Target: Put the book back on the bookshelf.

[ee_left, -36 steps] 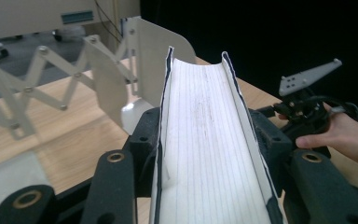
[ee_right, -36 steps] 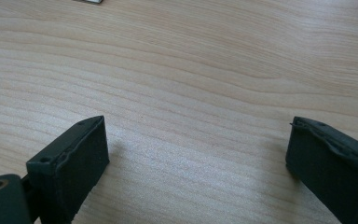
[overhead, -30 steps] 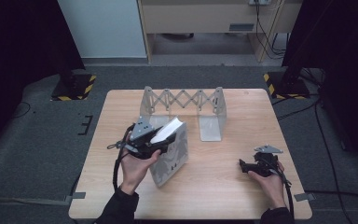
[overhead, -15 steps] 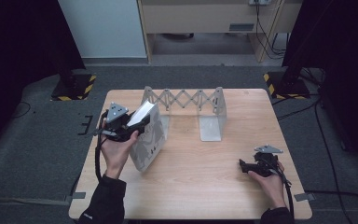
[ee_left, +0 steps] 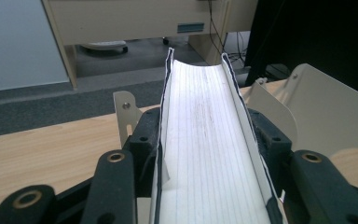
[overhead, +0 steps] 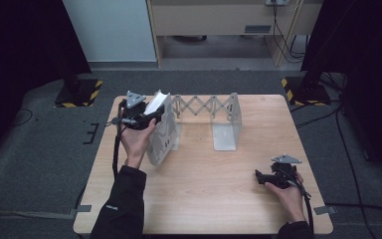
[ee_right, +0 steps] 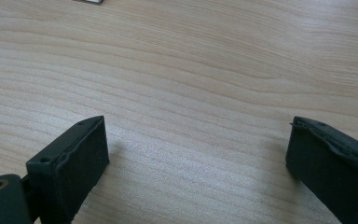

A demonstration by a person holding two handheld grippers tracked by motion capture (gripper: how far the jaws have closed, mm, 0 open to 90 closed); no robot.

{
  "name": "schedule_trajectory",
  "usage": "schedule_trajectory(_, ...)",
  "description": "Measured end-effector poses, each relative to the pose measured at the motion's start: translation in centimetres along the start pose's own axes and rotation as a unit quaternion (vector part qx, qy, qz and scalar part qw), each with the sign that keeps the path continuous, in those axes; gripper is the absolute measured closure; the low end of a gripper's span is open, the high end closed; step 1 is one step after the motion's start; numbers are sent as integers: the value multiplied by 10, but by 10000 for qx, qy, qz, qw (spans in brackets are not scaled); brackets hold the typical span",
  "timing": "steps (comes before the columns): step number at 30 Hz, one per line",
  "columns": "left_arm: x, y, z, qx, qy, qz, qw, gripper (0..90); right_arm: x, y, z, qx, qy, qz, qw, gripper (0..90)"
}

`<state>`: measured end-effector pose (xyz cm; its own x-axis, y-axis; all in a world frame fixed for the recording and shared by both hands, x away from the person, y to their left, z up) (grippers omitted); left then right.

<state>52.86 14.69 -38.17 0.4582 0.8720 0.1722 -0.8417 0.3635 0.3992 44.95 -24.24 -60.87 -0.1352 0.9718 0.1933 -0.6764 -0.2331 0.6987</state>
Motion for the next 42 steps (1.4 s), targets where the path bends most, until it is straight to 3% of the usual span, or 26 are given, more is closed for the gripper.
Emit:
schedule_trajectory(12, 8, -35, 3, 76, 124, 299, 9994, 521, 0, 0, 0, -1, 0, 1, 10000, 60)
schedule_trajectory(19, 6, -53, 2, 112, 39, 504, 9987, 520, 0, 0, 0, 0, -1, 1, 10000, 60)
schedule_trajectory(30, 2, -75, -4, 189, 135, 504, 9985, 520, 0, 0, 0, 1, 1, 4, 10000, 59)
schedule_trajectory(42, -1, -90, -10, 180, 79, 645, 9977, 517, 0, 0, 0, 13, 22, 16, 10000, 59)
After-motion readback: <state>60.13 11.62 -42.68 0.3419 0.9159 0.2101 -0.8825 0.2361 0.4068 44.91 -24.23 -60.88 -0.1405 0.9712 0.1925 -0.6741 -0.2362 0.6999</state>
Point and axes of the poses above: each handheld gripper's, and its own axes: y roughly backward along the jaws, z roughly out of its top, x roughly to its left, the point moved 10 cm from there along -y, roughly forward along the jaws, and after that the axes turned 15 degrees about -y, right-handed, at the moved point
